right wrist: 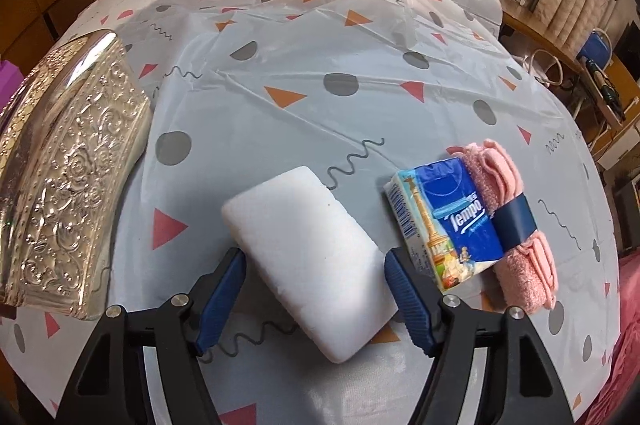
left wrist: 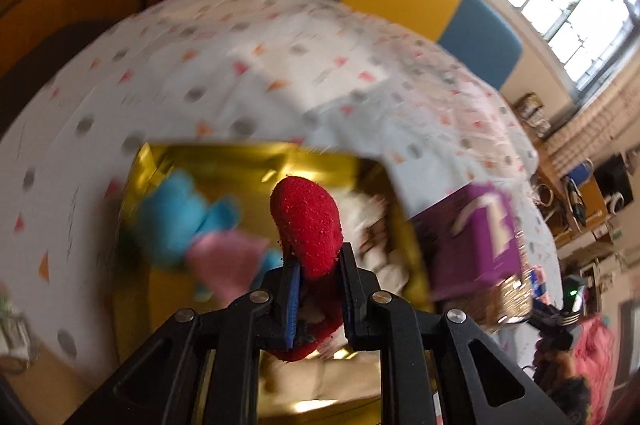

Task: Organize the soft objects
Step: 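Carry the red sock with the left tool into the gold tray, then open the left tool to release the sock while the right tool stays at the sponge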

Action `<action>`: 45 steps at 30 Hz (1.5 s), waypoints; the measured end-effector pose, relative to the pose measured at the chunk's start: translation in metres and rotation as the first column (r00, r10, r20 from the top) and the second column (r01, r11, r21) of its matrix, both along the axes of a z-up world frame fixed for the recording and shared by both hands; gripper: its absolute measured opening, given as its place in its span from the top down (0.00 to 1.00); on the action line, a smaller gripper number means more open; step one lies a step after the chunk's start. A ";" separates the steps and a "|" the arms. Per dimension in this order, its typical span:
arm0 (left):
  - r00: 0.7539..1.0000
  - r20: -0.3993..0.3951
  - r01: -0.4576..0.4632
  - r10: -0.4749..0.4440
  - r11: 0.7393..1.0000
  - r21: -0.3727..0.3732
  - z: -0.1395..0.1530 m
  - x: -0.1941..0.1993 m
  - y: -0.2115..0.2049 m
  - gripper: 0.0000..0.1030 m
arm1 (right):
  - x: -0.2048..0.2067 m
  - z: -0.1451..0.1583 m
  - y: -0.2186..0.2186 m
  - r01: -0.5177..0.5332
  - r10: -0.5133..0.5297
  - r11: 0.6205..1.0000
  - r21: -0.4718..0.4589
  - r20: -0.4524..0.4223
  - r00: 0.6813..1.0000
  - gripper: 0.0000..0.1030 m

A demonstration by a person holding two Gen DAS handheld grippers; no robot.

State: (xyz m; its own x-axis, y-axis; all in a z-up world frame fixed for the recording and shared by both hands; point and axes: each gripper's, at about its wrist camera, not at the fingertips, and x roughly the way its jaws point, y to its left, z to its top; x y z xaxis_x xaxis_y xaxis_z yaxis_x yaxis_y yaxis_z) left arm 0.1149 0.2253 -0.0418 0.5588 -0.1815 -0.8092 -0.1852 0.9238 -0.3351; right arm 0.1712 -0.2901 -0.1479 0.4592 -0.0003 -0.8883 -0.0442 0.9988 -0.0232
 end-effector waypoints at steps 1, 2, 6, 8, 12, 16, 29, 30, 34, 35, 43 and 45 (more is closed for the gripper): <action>1.000 -0.014 -0.005 0.005 1.000 0.013 -0.006 -0.004 0.001 0.83 | 0.000 0.000 0.001 -0.002 0.002 1.000 -0.006 0.000 1.000 0.27; 0.999 -0.034 -0.008 0.009 1.000 0.026 -0.016 -0.011 0.005 0.83 | 0.000 -0.001 0.001 -0.006 0.006 1.000 -0.009 -0.004 1.000 0.27; 0.998 -0.059 -0.026 0.027 1.000 0.007 -0.037 -0.031 0.012 0.73 | 0.000 0.001 -0.002 -0.007 0.007 1.000 0.029 -0.002 1.000 0.26; 0.998 -0.055 -0.040 0.042 0.999 0.033 -0.043 -0.041 0.012 0.48 | 0.000 0.005 -0.006 -0.010 0.010 0.996 0.092 0.000 1.000 0.26; 0.996 0.000 -0.089 0.089 0.994 0.067 -0.040 -0.058 0.011 0.39 | -0.001 0.015 -0.019 0.007 -0.010 0.958 0.286 0.009 1.000 0.26; 0.991 0.034 -0.131 0.128 0.989 0.075 -0.034 -0.066 0.008 0.37 | -0.002 0.024 -0.039 0.079 -0.102 0.923 0.377 0.043 0.994 0.26; 0.995 0.096 -0.035 0.026 0.994 0.101 -0.010 -0.071 -0.030 0.35 | 0.016 0.005 0.011 -0.113 0.113 0.994 0.007 -0.012 0.994 0.25; 0.995 0.100 -0.027 0.015 0.993 0.115 -0.009 -0.072 -0.034 0.35 | 0.018 0.004 0.008 -0.098 0.098 0.995 0.001 -0.008 0.995 0.25; 0.995 0.098 0.010 -0.024 0.990 0.144 -0.010 -0.072 -0.050 0.34 | 0.019 0.003 0.003 -0.080 0.081 0.996 0.029 -0.022 0.996 0.25; 0.995 0.098 0.015 -0.029 0.990 0.143 -0.010 -0.072 -0.052 0.33 | 0.018 0.005 0.004 -0.082 0.083 0.995 0.052 -0.022 0.996 0.25; 0.992 0.087 0.073 -0.086 0.987 0.144 -0.010 -0.072 -0.076 0.31 | 0.006 0.026 0.004 -0.134 0.133 0.960 0.246 0.018 0.991 0.25; 0.992 0.086 0.081 -0.094 0.986 0.144 -0.009 -0.073 -0.078 0.31 | 0.005 0.027 0.005 -0.132 0.130 0.968 0.215 0.026 0.991 0.25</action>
State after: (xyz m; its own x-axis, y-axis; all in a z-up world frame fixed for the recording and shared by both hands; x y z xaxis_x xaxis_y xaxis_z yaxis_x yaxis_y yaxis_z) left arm 0.0423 0.1468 -0.0512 0.6190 -0.1215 -0.7759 -0.0761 0.9741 -0.2132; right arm 0.1765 -0.2850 -0.1207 0.4524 0.2519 -0.8555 -0.1761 0.9656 0.1912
